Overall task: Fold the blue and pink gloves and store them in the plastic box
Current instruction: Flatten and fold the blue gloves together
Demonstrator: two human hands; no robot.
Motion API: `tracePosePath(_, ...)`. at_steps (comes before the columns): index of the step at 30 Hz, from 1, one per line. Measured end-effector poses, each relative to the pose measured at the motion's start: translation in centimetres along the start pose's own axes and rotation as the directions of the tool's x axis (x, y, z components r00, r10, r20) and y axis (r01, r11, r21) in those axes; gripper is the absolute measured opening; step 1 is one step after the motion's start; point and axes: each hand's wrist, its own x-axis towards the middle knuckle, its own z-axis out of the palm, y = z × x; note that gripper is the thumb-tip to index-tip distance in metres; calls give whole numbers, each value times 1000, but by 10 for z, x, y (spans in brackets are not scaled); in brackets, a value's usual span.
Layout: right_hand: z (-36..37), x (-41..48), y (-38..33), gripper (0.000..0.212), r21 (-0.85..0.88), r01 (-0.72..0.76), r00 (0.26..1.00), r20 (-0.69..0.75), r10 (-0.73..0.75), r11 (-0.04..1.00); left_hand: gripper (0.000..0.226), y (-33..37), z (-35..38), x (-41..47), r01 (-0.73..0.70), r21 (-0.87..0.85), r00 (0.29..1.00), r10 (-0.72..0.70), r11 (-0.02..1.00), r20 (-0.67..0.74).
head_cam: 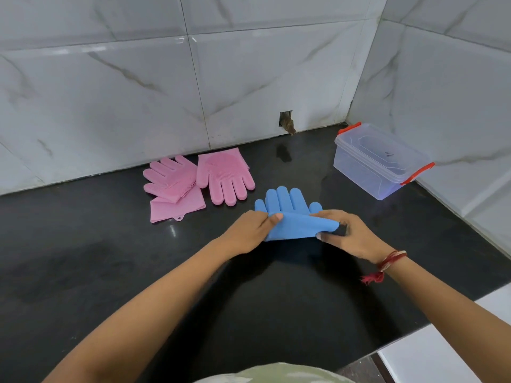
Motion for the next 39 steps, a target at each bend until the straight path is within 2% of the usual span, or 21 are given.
tracePosePath(2, -1, 2, -7, 31, 101, -35, 997, 73, 28, 994, 61, -5, -6, -4, 74, -243, 997, -66, 967, 41)
tracePosePath(4, 7, 5, -11, 28, 144, -86, 985, 160, 63, 986, 62, -7, -7, -8, 179, -424, 982, -140, 888, 124)
tracePosePath(6, 16, 10, -13, 30, 160, -130, 983, 149, 106, 978, 67, -6, -3, -10, 210, -486, 978, -189, 848, 93)
tracePosePath(8, 20, 17, -14, 35, 133, -148, 987, 79, 138, 980, 73, -2, 2, -9, 200, -496, 970, -241, 845, -19)
tracePosePath(11, 21, 26, -17, 33, 27, -152, 988, -5, 153, 988, 67, -1, 12, -9, 169, -395, 948, -258, 903, -185)
tracePosePath(14, 26, 32, -16, 33, -3, -154, 986, -62, 153, 988, 63, -3, 19, -11, 136, -283, 930, -220, 950, -294)
tracePosePath(17, 32, 35, -16, 34, 45, -168, 967, -184, 173, 985, 63, -3, 25, -10, 216, -173, 887, -267, 961, -376)
tracePosePath(19, 37, 36, -16, 44, -11, -199, 942, -279, 188, 980, 73, -1, 27, -9, 278, -58, 856, -274, 959, -439)
tracePosePath(20, 39, 35, -18, 50, -63, -222, 929, -317, 191, 973, 79, 0, 27, -8, 266, 8, 850, -230, 964, -474)
tracePosePath(22, 41, 31, -23, 57, -248, -223, 914, -389, 114, 943, 79, 4, 27, -7, 160, 213, 861, -31, 964, -508)
tracePosePath(24, 41, 30, -28, 58, -427, -124, 913, -404, -66, 896, 68, 11, 29, -4, 34, 451, 864, 201, 892, -462)
tracePosePath(26, 42, 33, -33, 53, -521, -5, 923, -331, -197, 853, 59, 15, 36, 0, -79, 600, 864, 355, 796, -357)
tracePosePath(28, 48, 39, -35, 47, -584, 36, 954, -220, -201, 811, 53, 13, 42, 4, -132, 585, 912, 330, 800, -245)
tracePosePath(30, 55, 44, -31, 47, -594, 11, 984, -137, -115, 805, 61, 7, 44, 6, -94, 516, 967, 202, 851, -156)
tracePosePath(31, 58, 46, -28, 48, -588, -5, 990, -116, -78, 809, 67, 3, 45, 7, -78, 536, 976, 174, 841, -132)
tracePosePath(39, 67, 46, -13, 51, -568, -96, 989, -146, 15, 817, 99, -2, 42, 17, -171, 565, 978, 208, 807, -2)
